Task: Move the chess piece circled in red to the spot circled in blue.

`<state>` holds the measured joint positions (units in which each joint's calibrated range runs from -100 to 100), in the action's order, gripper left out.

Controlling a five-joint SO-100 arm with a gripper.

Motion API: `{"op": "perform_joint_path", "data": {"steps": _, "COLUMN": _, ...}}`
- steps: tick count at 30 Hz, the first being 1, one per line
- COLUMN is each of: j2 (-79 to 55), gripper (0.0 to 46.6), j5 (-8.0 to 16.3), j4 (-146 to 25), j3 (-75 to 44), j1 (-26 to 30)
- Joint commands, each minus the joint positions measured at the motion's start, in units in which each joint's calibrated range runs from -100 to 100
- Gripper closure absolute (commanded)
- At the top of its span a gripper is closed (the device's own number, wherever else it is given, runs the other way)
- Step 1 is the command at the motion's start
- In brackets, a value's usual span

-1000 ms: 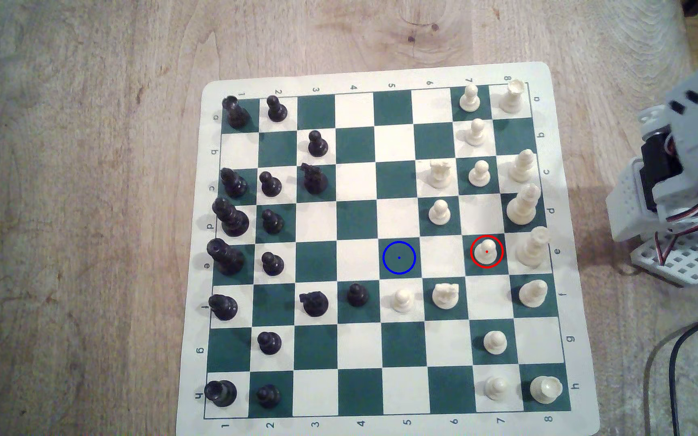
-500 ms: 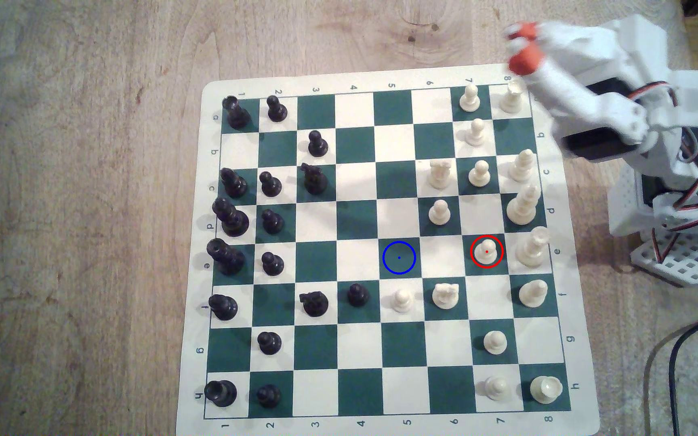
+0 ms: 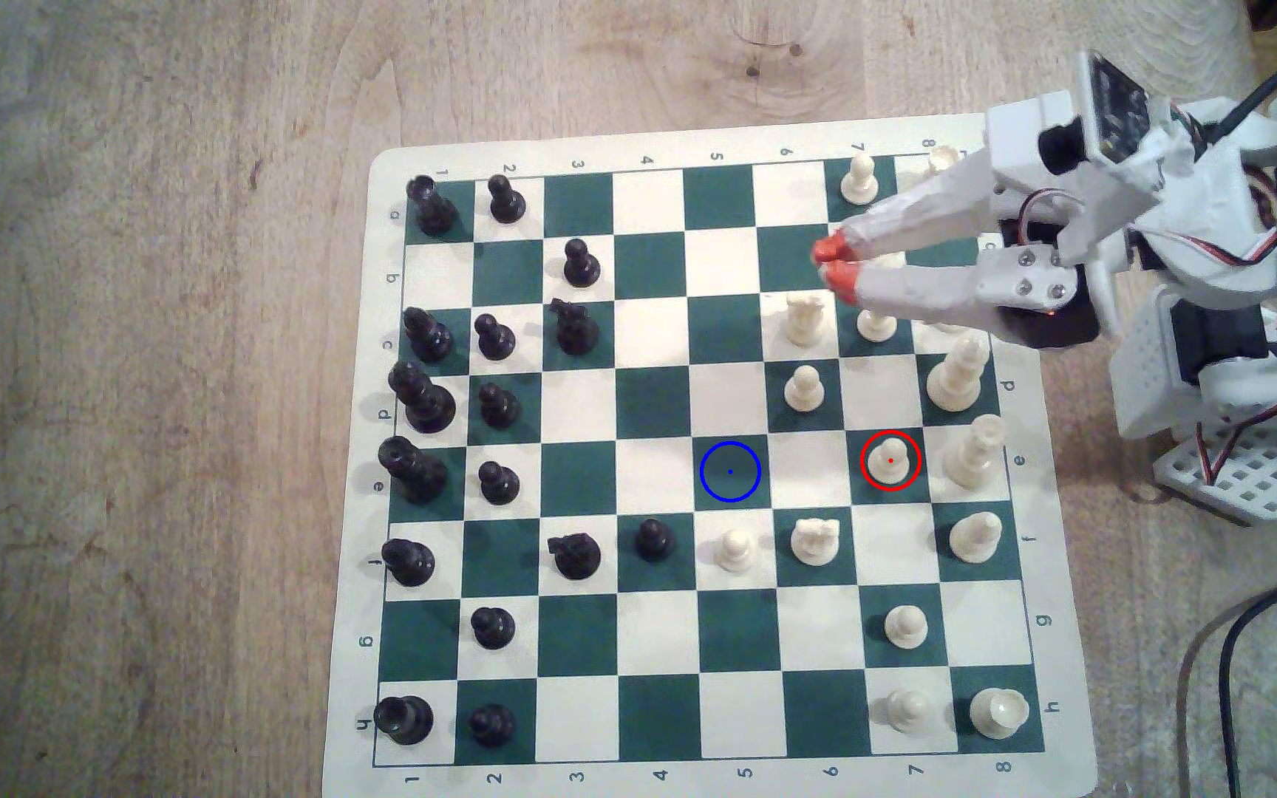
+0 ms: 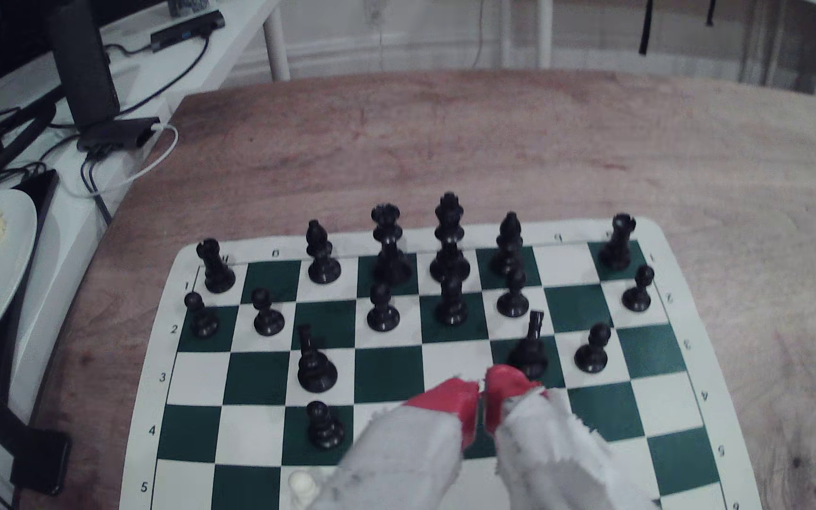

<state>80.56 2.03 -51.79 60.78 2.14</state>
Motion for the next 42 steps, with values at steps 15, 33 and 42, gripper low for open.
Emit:
{"op": "perform_joint_path", "data": {"steps": 15, "j2": -21.05, "gripper": 45.3, "j5": 5.47, "j4": -15.20, "j3": -16.99, "j1": 3.45}}
{"op": "perform_joint_path", "data": {"steps": 33, "j2": -32.51, "gripper": 31.1, "j5": 7.77, "j4": -18.89, "j3": -12.73, "j1": 8.46}}
{"op": "perform_joint_path", "data": {"steps": 42, "j2": -34.38, "gripper": 30.2, "j5": 7.03, "j4": -15.86, "j3": -7.38, "j1": 7.91}}
